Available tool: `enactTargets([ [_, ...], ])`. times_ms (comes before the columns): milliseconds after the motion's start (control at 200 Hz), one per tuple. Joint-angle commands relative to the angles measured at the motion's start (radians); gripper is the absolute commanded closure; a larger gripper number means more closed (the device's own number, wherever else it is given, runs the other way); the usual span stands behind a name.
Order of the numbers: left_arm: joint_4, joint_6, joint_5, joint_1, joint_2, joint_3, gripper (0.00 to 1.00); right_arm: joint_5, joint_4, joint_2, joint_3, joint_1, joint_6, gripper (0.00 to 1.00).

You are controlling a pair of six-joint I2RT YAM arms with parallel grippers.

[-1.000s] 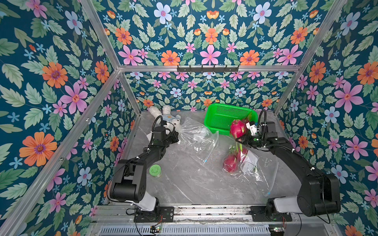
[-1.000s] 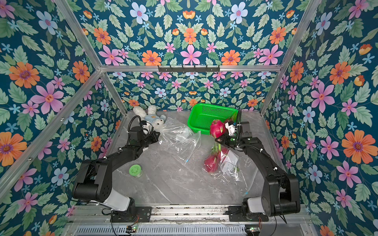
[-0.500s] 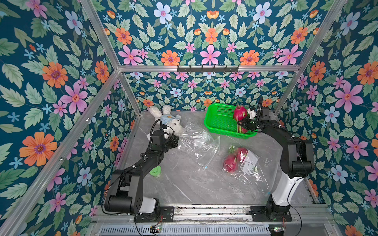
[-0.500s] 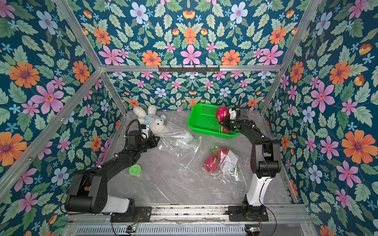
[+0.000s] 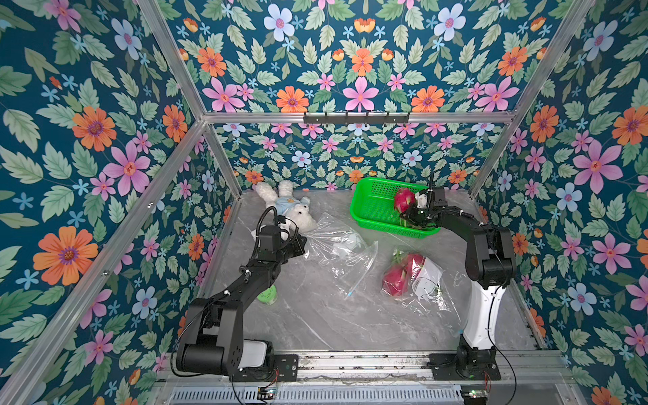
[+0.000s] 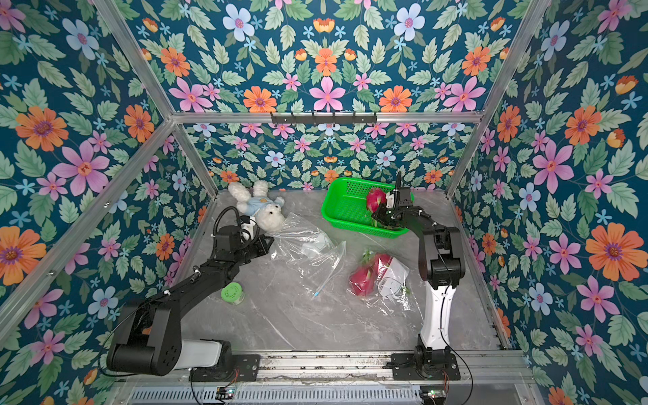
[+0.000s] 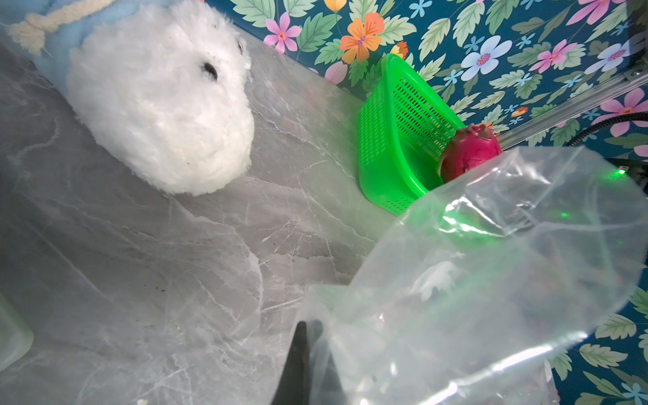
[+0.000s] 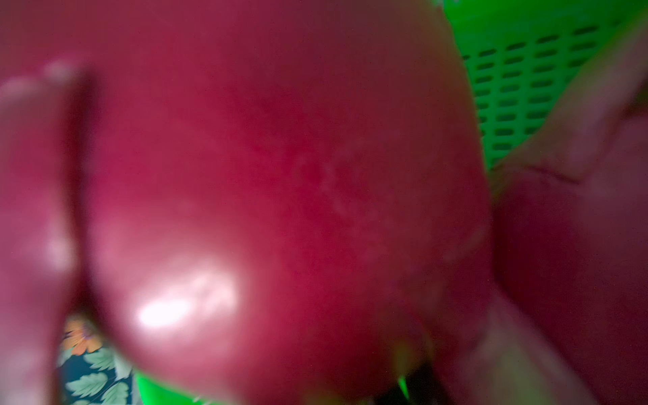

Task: Open the zip-top bag and take out the dragon fruit
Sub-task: Place the dragon fruit in the basket, then place the zipper food storage bag at the center of the board.

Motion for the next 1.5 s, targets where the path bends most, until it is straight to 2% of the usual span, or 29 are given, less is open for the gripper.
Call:
enactTargets([
  [0,-0.001,0.003,0.011,0.001,-0.004,0.004,1.00,0.109,-0.116,0.001,-0.009,0.002,-0.033,0.93],
  [190,-0.005,0.002,0.011,0.001,-0.007,0.012,1.00,0.149,-0.165,-0.010,-0.017,0.001,-0.076,0.87],
  [460,-0.028,0.013,0.010,0.001,-0.017,0.033,1.00,0.124,-0.192,-0.028,0.001,0.000,-0.090,0.55],
  [655,-0.028,0.023,0.007,0.001,0.013,0.059,1.00,0.078,-0.189,-0.101,-0.004,0.001,-0.089,0.48],
  [820,-0.028,0.050,-0.012,0.002,0.076,0.128,1.00,0.053,-0.185,-0.218,-0.030,0.002,-0.089,0.44],
  [985,-0.059,0.107,-0.063,0.002,0.166,0.265,1.00,0.046,-0.158,-0.371,-0.129,0.002,-0.094,0.41],
  [1240,-0.120,0.171,-0.073,0.001,0.368,0.520,1.00,0.047,-0.102,-0.604,-0.317,0.004,-0.099,0.35],
  [1380,-0.153,0.184,-0.050,0.002,0.515,0.690,1.00,0.053,0.018,-0.700,-0.440,0.008,-0.064,0.35],
  [1455,-0.170,0.181,-0.026,-0.001,0.602,0.790,1.00,0.071,0.090,-0.756,-0.515,0.010,-0.045,0.29],
  [1495,-0.185,0.177,-0.015,-0.001,0.647,0.843,1.00,0.072,0.112,-0.780,-0.541,0.010,-0.051,0.12],
])
